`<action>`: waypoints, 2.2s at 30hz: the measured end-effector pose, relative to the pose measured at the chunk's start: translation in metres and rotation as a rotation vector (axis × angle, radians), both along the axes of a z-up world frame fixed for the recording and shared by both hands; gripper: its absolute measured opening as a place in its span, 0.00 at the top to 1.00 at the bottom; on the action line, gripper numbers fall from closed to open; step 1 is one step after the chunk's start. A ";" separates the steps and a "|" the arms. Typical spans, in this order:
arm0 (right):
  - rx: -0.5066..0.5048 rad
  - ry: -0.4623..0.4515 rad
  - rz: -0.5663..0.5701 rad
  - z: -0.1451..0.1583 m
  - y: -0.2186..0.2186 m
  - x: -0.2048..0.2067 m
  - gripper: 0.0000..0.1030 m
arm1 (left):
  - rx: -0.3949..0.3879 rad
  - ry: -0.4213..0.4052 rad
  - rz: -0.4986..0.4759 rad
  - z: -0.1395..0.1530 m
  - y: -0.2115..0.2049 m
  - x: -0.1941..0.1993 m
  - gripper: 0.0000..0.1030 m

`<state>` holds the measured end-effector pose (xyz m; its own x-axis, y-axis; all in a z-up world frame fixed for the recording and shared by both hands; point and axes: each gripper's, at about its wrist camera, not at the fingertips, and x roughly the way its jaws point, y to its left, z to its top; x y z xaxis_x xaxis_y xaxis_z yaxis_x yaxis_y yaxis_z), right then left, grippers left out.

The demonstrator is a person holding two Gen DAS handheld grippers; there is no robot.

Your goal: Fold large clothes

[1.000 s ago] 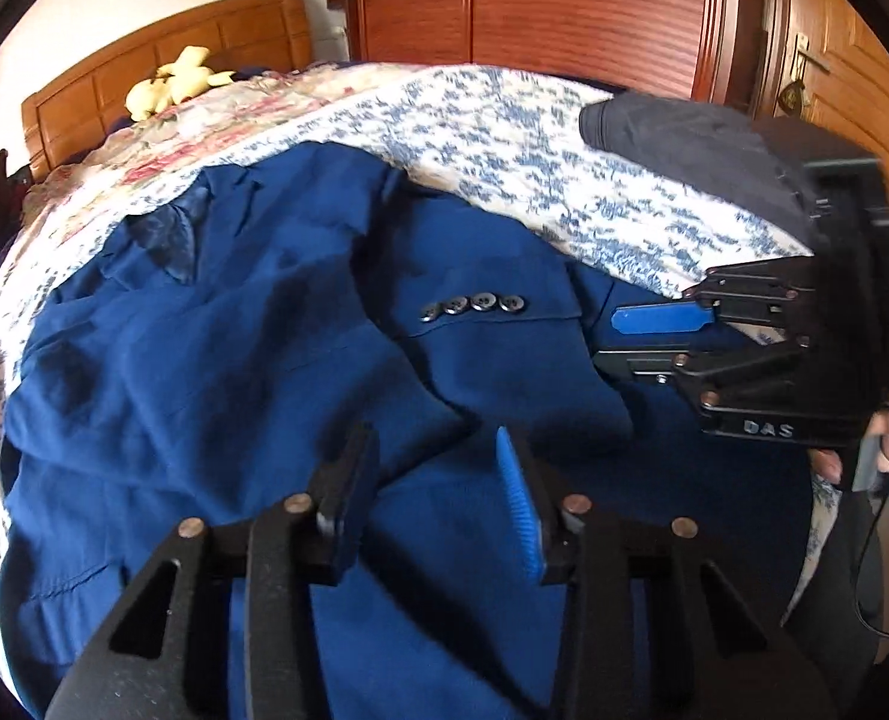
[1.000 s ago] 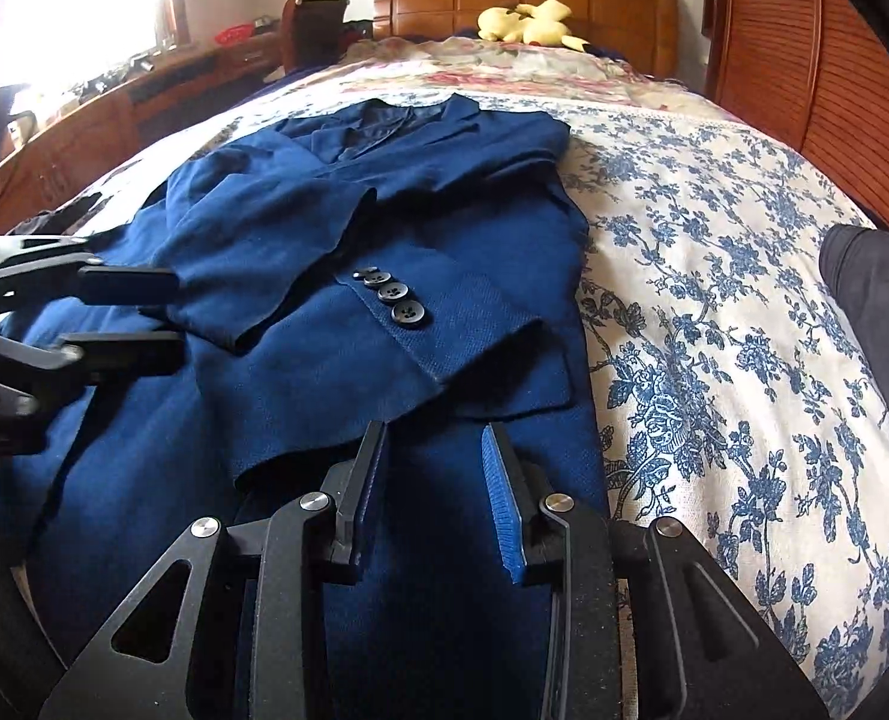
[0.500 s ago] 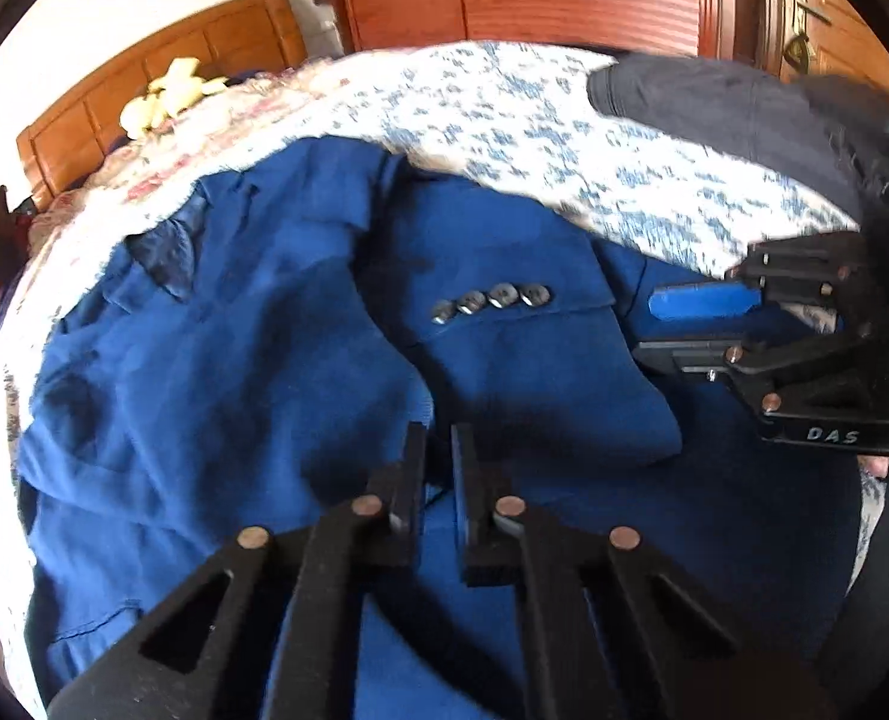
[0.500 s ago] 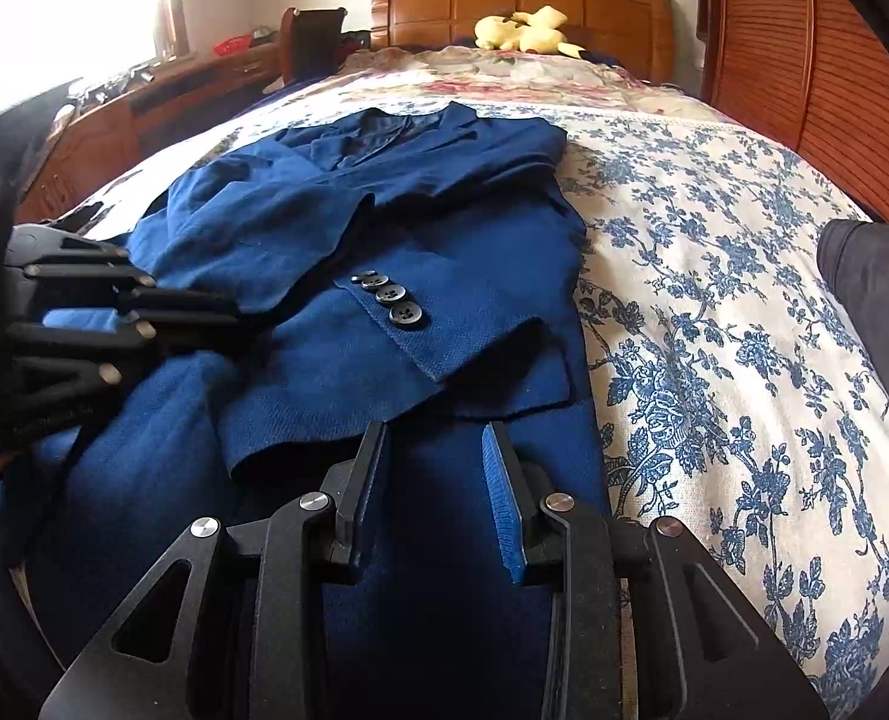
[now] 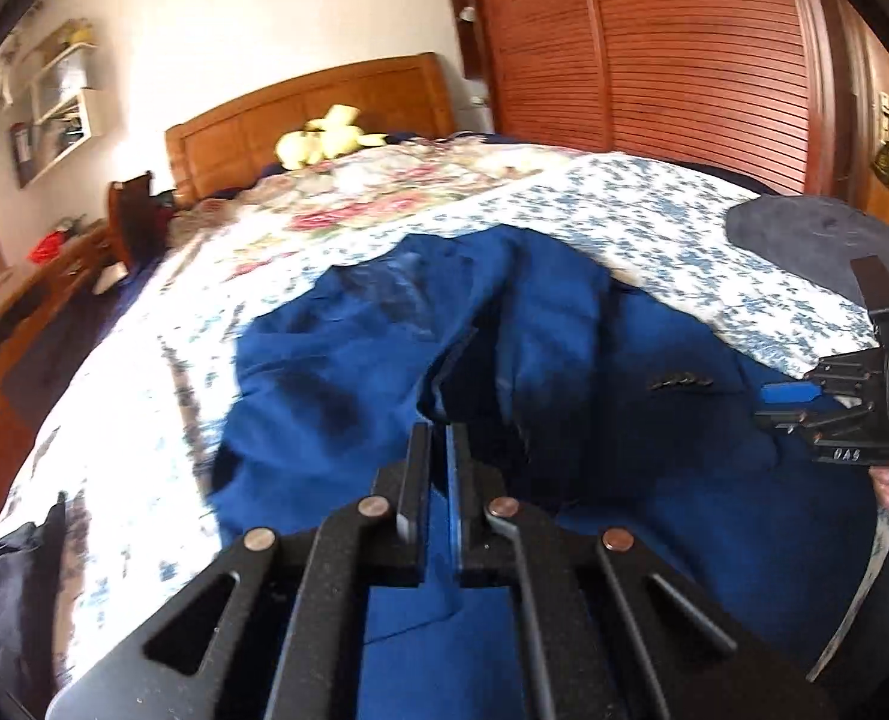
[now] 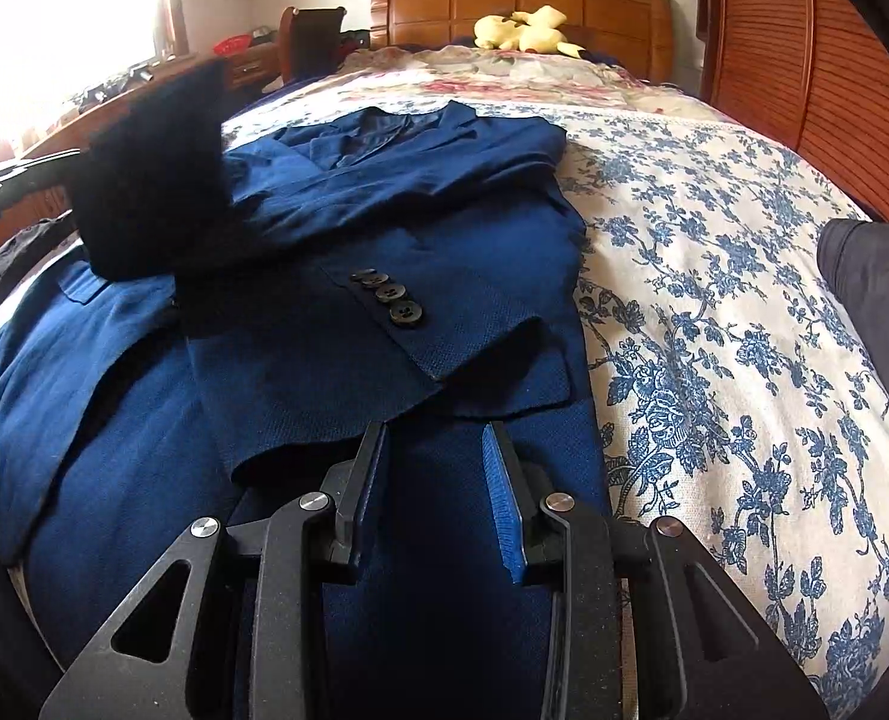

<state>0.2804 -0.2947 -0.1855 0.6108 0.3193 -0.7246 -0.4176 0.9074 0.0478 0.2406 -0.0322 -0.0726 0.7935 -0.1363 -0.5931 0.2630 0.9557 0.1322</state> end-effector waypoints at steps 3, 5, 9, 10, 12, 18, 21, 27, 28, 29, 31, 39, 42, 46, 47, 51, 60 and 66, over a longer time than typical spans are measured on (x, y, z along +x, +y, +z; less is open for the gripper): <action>0.000 0.002 0.000 0.000 0.000 0.000 0.69 | -0.011 0.028 0.038 -0.006 0.021 -0.011 0.99; 0.000 0.003 0.000 0.000 0.000 0.000 0.69 | -0.030 0.071 0.048 -0.016 0.032 -0.019 0.99; -0.001 0.002 0.000 0.000 0.000 0.000 0.69 | -0.035 0.119 0.066 -0.029 0.037 -0.033 0.97; -0.001 0.002 0.000 0.000 0.000 0.000 0.69 | -0.046 0.130 0.070 -0.031 0.040 -0.036 0.96; -0.002 0.002 0.000 0.000 0.000 0.000 0.69 | -0.064 0.137 0.076 -0.034 0.042 -0.044 0.96; -0.002 0.002 0.000 -0.001 0.000 0.000 0.69 | -0.098 0.142 0.094 -0.035 0.054 -0.057 0.83; -0.003 0.001 0.000 -0.001 0.001 0.000 0.69 | -0.088 0.142 0.119 -0.039 0.064 -0.063 0.75; -0.003 0.001 0.001 -0.001 0.001 0.000 0.69 | -0.081 0.187 0.179 -0.054 0.093 -0.078 0.73; -0.002 0.001 0.001 -0.001 0.001 0.000 0.69 | -0.083 0.197 0.190 -0.057 0.099 -0.080 0.73; -0.003 0.001 0.001 -0.001 0.001 0.000 0.69 | -0.085 0.206 0.198 -0.060 0.103 -0.082 0.73; -0.003 0.001 0.001 -0.001 0.001 0.000 0.69 | -0.091 0.227 0.215 -0.065 0.114 -0.085 0.73; -0.004 0.001 0.001 -0.001 0.001 0.000 0.69 | -0.065 0.287 0.248 -0.082 0.135 -0.085 0.70; -0.005 0.001 0.001 -0.001 0.002 0.000 0.69 | -0.054 0.308 0.251 -0.088 0.141 -0.083 0.63; -0.004 0.002 0.001 -0.001 0.002 0.000 0.69 | -0.062 0.327 0.252 -0.092 0.146 -0.082 0.55; -0.005 0.003 0.001 -0.001 0.001 0.000 0.69 | -0.057 0.327 0.254 -0.093 0.146 -0.081 0.54; -0.012 0.025 -0.001 -0.002 0.001 0.003 0.68 | -0.056 0.325 0.265 -0.095 0.148 -0.078 0.51; -0.076 0.074 0.018 0.014 -0.008 -0.009 0.61 | -0.066 0.306 0.266 -0.098 0.150 -0.079 0.49; -0.100 0.075 -0.041 0.025 -0.041 -0.030 0.56 | -0.040 0.289 0.264 -0.097 0.147 -0.081 0.49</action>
<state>0.2502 -0.3353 -0.1609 0.5648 0.2191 -0.7957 -0.3788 0.9254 -0.0141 0.1591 0.1144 -0.1701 0.6052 0.0226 -0.7958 0.0279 0.9984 0.0496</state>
